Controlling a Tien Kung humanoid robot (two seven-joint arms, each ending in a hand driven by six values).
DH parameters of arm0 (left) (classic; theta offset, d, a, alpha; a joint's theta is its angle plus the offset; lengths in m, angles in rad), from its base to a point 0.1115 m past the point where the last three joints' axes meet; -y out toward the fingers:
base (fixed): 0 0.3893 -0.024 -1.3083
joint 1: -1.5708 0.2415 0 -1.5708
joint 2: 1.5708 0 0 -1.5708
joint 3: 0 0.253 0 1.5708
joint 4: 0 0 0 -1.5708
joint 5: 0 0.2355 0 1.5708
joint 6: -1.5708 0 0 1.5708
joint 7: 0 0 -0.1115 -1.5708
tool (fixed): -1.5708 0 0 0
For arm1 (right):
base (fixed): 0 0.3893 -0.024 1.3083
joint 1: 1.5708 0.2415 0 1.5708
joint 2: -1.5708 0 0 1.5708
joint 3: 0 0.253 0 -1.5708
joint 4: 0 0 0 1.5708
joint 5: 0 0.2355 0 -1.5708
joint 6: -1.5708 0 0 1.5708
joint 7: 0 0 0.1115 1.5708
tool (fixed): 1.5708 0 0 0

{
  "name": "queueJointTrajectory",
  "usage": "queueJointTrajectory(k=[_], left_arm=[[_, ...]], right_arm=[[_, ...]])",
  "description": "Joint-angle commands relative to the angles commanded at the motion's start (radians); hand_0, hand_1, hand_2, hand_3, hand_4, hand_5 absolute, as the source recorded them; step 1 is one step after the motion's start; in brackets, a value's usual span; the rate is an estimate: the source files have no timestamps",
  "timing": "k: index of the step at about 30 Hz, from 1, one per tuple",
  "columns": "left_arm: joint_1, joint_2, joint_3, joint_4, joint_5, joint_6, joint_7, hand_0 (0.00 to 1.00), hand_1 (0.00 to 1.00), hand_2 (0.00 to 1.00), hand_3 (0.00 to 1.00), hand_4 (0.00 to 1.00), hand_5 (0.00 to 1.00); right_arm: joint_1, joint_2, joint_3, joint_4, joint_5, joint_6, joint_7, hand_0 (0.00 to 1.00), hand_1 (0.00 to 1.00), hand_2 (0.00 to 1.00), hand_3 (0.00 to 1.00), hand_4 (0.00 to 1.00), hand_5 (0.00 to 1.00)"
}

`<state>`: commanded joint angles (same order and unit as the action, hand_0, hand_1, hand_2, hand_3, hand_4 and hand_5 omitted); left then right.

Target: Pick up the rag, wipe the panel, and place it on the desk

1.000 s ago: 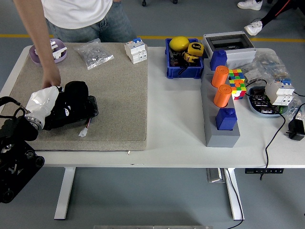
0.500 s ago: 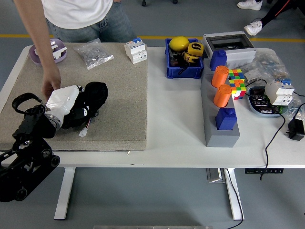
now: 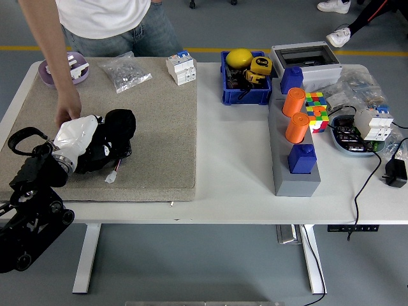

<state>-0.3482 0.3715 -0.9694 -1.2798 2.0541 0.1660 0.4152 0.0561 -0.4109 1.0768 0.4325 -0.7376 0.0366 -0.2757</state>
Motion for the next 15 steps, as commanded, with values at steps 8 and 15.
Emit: queueJointTrajectory(k=[8, 15], left_arm=[[0.048, 0.033, -0.064, 0.006, 0.016, 0.0, -0.001, 0.263, 0.284, 0.525, 0.459, 0.073, 0.002], [0.086, 0.058, -0.123, 0.014, 0.028, 0.0, -0.003, 0.263, 0.285, 0.526, 0.46, 0.077, 0.002]], right_arm=[[-0.004, 0.0, 0.003, 0.0, -0.002, 0.0, 0.0, 0.759, 0.585, 0.697, 0.699, 0.998, 0.657], [-0.004, 0.0, 0.007, 0.0, -0.004, -0.001, 0.0, 0.759, 0.585, 0.697, 0.699, 0.998, 0.657]])
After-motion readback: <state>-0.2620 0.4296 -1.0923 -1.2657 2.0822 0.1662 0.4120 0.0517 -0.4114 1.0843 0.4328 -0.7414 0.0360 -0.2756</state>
